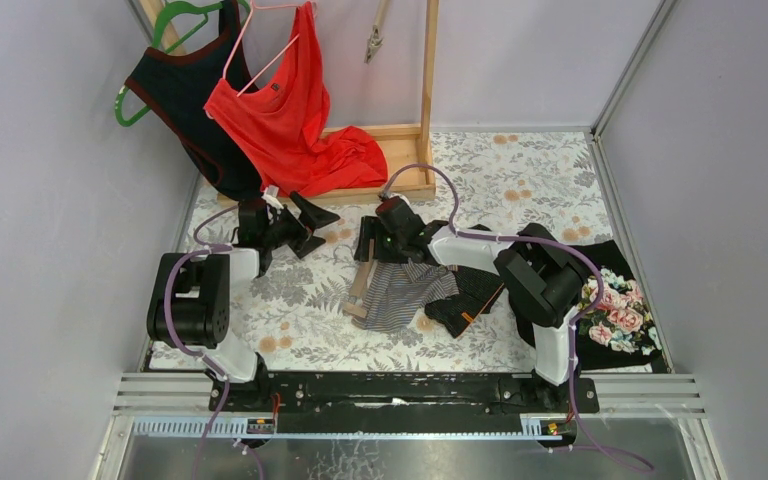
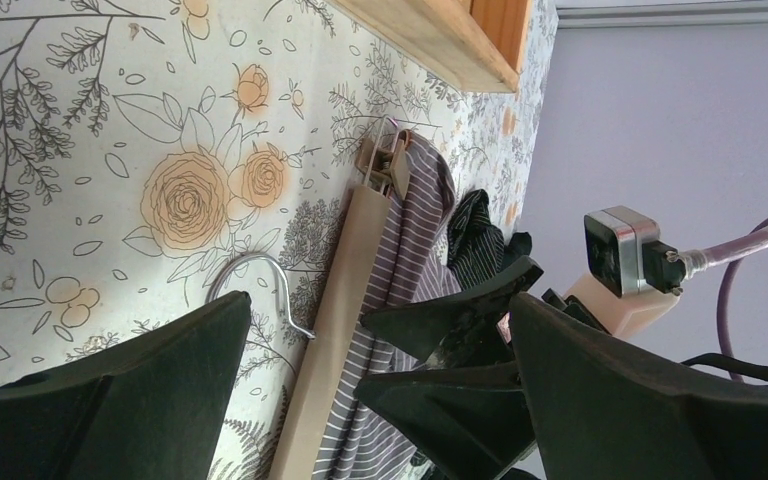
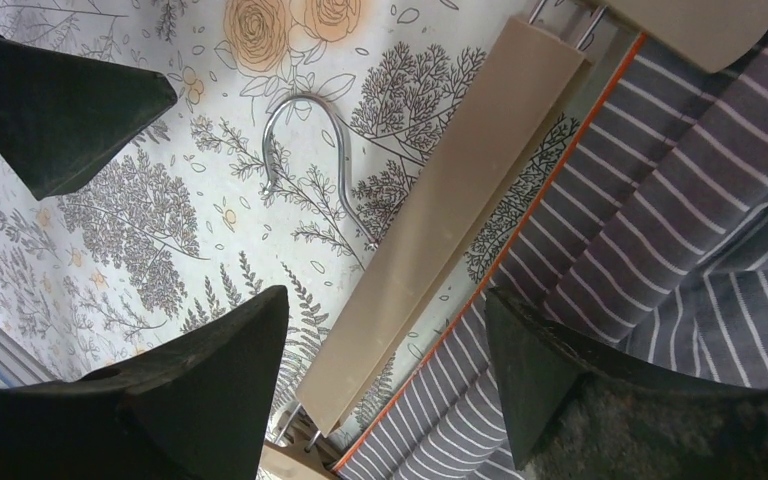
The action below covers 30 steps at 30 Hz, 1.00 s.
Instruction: Clip the underwear to the hanger
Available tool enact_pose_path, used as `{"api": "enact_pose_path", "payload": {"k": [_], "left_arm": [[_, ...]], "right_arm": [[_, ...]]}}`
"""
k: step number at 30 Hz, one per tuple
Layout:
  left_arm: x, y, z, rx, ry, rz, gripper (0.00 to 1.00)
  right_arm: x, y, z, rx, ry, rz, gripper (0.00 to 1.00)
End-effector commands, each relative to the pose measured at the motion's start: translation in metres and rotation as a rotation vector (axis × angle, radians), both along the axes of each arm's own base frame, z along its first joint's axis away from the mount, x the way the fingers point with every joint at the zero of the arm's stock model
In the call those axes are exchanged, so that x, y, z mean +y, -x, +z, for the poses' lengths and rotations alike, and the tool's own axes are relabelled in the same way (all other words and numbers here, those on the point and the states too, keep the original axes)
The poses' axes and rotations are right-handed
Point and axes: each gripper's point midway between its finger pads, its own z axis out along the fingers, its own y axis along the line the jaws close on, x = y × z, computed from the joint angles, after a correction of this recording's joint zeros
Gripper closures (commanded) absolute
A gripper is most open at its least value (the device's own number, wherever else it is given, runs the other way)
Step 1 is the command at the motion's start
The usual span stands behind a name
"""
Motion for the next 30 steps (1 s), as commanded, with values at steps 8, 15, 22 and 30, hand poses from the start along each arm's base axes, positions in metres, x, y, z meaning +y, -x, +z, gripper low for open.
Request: {"api": "enact_pose_path", "payload": {"k": [8, 15, 22, 30], "left_arm": [[0.004, -0.005, 0.003, -0.026, -0.032, 0.002, 0.00], [0.004, -0.005, -0.001, -0.018, -0.032, -0.002, 0.00], [0.009, -0.005, -0.001, -0.015, -0.036, 0.012, 0.00], [0.015, -0.005, 0.002, -0.018, -0.041, 0.029, 0.00]], "right_arm": [[0.019, -0.005, 0.004, -0.004, 0.016, -0.018, 0.23], [0.020, -0.002, -0.014, 0.035, 0.060, -0.024, 0.26], [0.017, 0.003, -0.033, 0.071, 0.093, -0.026, 0.44], [0.011, 0.003, -0.037, 0.060, 0.098, -0.036, 0.77]]}}
